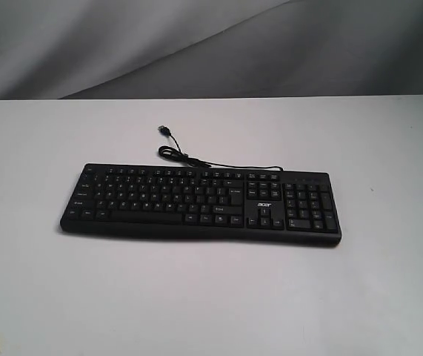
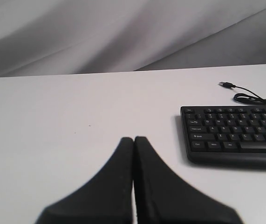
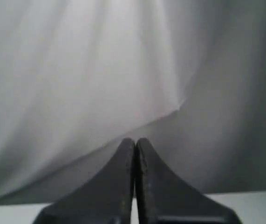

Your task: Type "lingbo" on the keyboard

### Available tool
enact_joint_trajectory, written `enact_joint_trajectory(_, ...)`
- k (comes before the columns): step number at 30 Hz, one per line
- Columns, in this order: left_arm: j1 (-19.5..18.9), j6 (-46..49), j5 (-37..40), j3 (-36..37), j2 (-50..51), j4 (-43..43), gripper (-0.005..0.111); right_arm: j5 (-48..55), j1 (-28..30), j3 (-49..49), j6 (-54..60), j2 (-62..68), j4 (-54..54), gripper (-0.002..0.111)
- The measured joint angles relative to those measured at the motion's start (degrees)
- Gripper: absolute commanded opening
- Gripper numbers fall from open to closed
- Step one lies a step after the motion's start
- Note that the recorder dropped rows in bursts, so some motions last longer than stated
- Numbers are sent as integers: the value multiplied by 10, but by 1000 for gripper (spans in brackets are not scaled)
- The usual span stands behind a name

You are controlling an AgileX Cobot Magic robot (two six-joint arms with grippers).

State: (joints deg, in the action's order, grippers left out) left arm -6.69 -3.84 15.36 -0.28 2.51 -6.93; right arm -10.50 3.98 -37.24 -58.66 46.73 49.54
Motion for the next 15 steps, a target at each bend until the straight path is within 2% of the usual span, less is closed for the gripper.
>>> enact_joint_trajectory(3, 0, 0, 0, 0, 0, 0, 1, 30, 0, -65, -61, 136, 97, 0)
enact_joint_trajectory(7, 0, 0, 0, 0, 0, 0, 1, 56, -15, -112, -84, 300, 167, 0)
enact_joint_trajectory(12, 0, 0, 0, 0, 0, 0, 1, 101, -85, -142, -88, 446, 226, 0)
enact_joint_trajectory(15, 0, 0, 0, 0, 0, 0, 1, 162, -147, -171, -81, 505, 230, 0)
